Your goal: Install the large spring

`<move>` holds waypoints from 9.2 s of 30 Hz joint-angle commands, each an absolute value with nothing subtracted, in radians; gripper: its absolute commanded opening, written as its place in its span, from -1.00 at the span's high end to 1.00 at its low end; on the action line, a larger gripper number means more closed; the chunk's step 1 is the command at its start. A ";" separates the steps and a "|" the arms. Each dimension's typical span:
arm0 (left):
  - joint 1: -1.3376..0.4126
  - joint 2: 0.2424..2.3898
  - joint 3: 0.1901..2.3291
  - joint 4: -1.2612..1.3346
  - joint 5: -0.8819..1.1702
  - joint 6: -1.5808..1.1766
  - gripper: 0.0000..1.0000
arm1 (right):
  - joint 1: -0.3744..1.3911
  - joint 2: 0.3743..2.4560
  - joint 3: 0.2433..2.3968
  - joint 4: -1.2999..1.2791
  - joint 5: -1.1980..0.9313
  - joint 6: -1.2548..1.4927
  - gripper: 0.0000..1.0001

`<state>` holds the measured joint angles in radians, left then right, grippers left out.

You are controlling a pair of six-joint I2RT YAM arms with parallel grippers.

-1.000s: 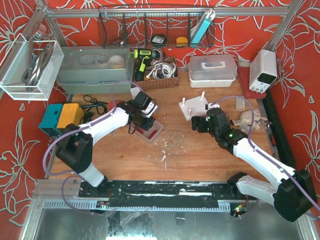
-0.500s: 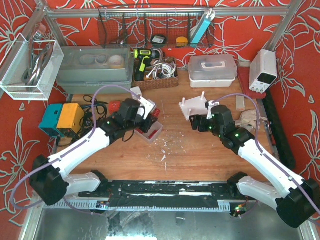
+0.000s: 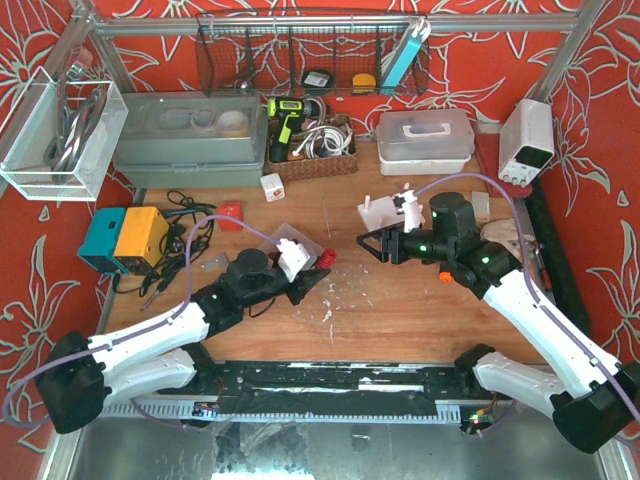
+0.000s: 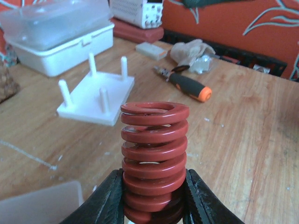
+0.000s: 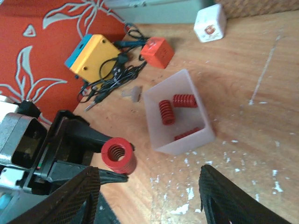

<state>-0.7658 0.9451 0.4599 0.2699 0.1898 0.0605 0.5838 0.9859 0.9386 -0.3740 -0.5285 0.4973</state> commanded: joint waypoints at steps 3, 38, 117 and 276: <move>-0.817 0.982 0.482 0.462 0.183 0.153 1.00 | 0.620 1.057 0.984 -0.420 -0.663 0.478 -0.28; -0.848 1.092 0.493 0.475 0.039 0.129 -0.97 | 0.719 1.130 0.964 -0.385 -0.440 0.426 1.00; -0.833 0.998 0.264 0.634 -0.189 -0.066 -1.00 | 0.285 2.057 1.662 -0.438 0.130 0.272 0.86; -0.438 1.620 0.948 -0.194 0.092 0.964 0.63 | 0.525 0.931 0.700 -0.186 0.101 0.450 -0.93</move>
